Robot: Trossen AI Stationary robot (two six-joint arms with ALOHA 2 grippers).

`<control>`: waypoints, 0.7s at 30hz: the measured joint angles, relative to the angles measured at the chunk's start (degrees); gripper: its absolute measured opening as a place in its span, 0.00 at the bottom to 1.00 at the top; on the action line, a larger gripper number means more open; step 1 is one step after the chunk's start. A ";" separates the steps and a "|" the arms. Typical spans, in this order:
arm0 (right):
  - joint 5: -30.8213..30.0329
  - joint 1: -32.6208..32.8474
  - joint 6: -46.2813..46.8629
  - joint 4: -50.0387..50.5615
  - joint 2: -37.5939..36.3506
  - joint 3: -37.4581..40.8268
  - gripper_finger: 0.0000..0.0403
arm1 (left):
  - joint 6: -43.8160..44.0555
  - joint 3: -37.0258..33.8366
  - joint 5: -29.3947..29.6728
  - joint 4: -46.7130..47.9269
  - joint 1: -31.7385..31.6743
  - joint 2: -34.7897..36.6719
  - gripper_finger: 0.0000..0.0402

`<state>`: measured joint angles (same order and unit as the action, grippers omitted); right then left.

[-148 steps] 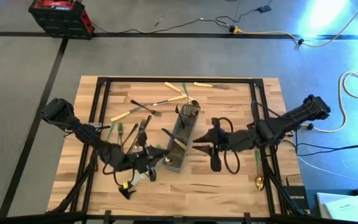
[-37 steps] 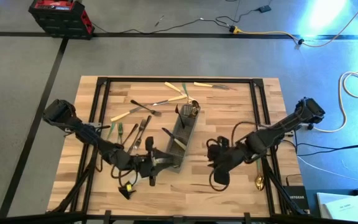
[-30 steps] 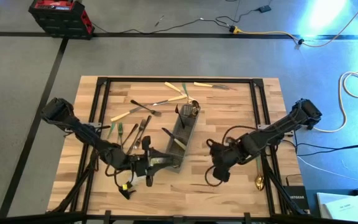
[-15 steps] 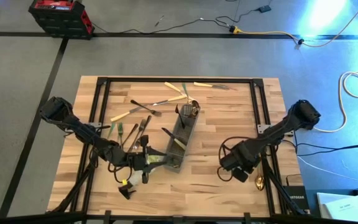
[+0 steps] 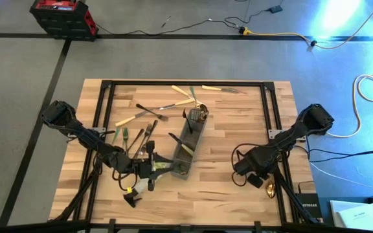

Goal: Sort silverware
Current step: Put the spoon into the silverware basket

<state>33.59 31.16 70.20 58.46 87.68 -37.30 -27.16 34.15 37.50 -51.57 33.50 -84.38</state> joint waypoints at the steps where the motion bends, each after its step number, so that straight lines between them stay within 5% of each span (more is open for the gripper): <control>1: -0.12 0.00 0.13 -2.51 0.00 0.79 0.20 | -0.04 0.00 0.00 0.02 0.00 0.00 0.26; 21: -7.04 0.00 2.50 -3.82 -0.04 -0.51 0.26 | 0.92 0.00 0.14 -0.07 -0.69 -0.02 0.20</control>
<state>26.56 31.16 72.71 54.65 87.64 -37.81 -26.24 34.15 37.64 -51.64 32.81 -84.40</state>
